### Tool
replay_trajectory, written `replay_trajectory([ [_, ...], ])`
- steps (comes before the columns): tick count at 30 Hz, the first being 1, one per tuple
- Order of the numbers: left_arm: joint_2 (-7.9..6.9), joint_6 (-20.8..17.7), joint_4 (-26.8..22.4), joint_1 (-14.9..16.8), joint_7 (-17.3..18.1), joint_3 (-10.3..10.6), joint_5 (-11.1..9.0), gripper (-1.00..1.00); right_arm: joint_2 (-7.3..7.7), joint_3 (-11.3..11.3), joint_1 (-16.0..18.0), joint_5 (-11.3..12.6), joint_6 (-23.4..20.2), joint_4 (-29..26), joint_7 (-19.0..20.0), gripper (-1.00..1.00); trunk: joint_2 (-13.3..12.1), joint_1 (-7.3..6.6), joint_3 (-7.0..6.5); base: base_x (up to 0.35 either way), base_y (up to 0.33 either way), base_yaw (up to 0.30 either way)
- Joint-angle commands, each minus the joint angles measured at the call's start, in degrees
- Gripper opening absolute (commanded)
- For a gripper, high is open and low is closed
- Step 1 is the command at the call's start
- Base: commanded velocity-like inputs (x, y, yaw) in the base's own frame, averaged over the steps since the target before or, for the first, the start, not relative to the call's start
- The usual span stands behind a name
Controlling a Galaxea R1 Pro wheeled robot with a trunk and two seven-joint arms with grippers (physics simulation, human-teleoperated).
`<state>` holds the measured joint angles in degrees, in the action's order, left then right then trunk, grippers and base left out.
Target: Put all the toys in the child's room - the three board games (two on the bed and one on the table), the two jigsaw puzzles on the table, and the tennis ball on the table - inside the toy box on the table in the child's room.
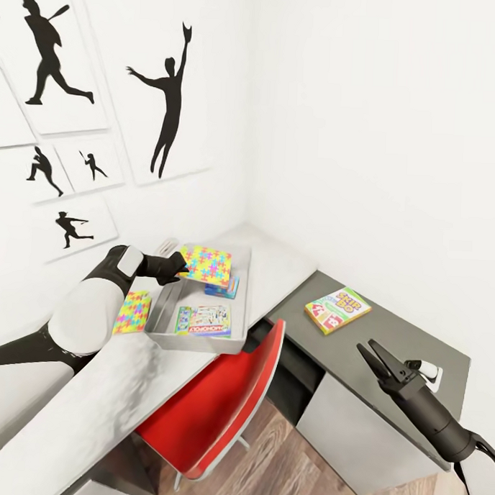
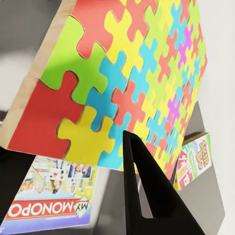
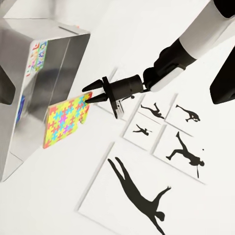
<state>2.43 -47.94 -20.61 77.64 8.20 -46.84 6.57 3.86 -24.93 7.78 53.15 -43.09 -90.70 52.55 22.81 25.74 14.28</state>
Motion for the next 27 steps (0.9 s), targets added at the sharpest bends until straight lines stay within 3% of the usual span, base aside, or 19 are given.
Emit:
replay_trajectory([
  [1, 0.07, -0.26, -0.13, 0.06, 0.37, -0.39, 0.61, -1.00, 0.01, -0.04, 0.04, 0.20, -0.33, -0.01, 0.03, 1.00, 0.11, 0.05, 0.11, 0.131, 0.000, 0.000],
  [27, -0.05, 0.05, -0.13, -0.07, -0.03, -0.28, 0.92, -1.00, 0.01, -0.03, 0.04, 0.20, -0.33, -0.01, 0.01, 1.00, 0.11, 0.05, 0.11, 0.041, -0.067, 0.000],
])
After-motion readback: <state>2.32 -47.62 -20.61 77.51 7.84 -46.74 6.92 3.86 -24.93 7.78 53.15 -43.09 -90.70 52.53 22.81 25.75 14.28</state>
